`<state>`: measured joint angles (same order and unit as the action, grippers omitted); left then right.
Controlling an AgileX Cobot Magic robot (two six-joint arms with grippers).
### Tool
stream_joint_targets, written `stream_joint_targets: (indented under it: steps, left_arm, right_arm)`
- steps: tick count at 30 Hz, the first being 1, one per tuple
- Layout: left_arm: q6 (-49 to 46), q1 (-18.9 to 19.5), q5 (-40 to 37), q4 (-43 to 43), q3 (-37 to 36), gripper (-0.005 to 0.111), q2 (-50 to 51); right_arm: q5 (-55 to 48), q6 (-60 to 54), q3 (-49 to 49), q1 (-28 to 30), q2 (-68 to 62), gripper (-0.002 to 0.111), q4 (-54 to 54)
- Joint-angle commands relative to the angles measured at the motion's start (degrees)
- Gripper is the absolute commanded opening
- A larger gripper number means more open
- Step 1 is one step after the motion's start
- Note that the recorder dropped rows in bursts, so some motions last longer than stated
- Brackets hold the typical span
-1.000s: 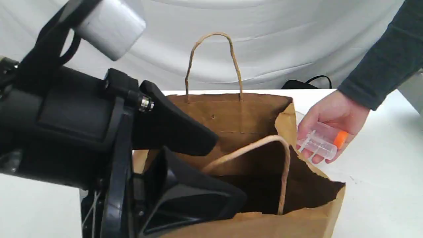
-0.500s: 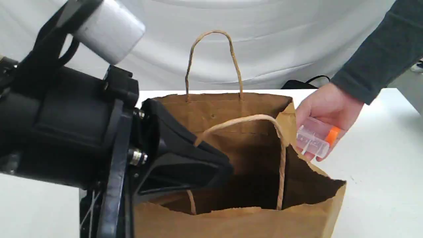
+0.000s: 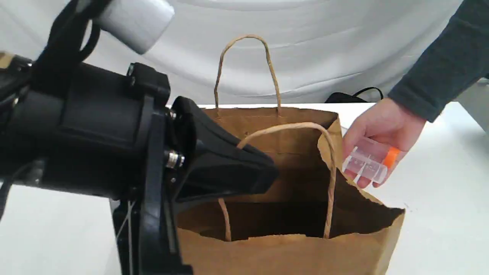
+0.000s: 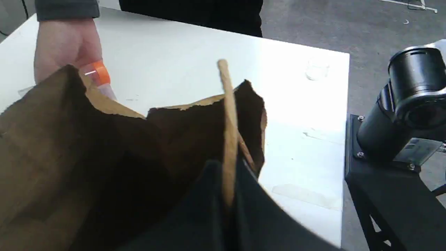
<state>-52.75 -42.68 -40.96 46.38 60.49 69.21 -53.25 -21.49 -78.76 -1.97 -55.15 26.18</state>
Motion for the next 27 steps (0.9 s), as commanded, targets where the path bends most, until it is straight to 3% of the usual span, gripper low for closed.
stream_joint_targets:
  steps: [1,4,11,14,20,22,27]
  left_arm:
    - [-0.06,-0.27,0.7,1.05,-0.18,0.0,0.78]
    - [-0.06,-0.27,0.7,1.05,-0.18,0.0,1.14]
    - [0.03,-0.27,1.14,1.22,-0.18,0.0,1.56]
    - [0.27,-0.27,1.03,1.32,-0.18,0.0,1.55]
    - [1.82,-0.27,0.49,1.43,-0.18,0.0,1.55]
    - [1.82,-0.27,0.18,1.43,-0.18,0.0,1.55]
    - [1.82,-0.27,0.05,1.43,-0.18,0.0,1.55]
  right_arm:
    - [-14.42,-1.48,-14.0,-0.31,-12.39,0.0,1.03]
    - [-16.71,-2.35,-21.72,-0.31,-21.56,0.0,5.23]
    - [-16.71,-7.05,-23.72,-4.85,-32.89,0.002,6.0]
    - [-16.71,-7.05,-23.72,-7.83,-36.14,0.014,3.19]
    - [-16.71,-9.27,-23.72,-14.47,-40.17,0.052,-6.23]
    - [-16.71,-9.42,-23.72,-16.25,-40.77,0.057,-8.55]
    - [-16.71,-9.76,-23.72,-19.49,-41.28,0.058,-9.23]
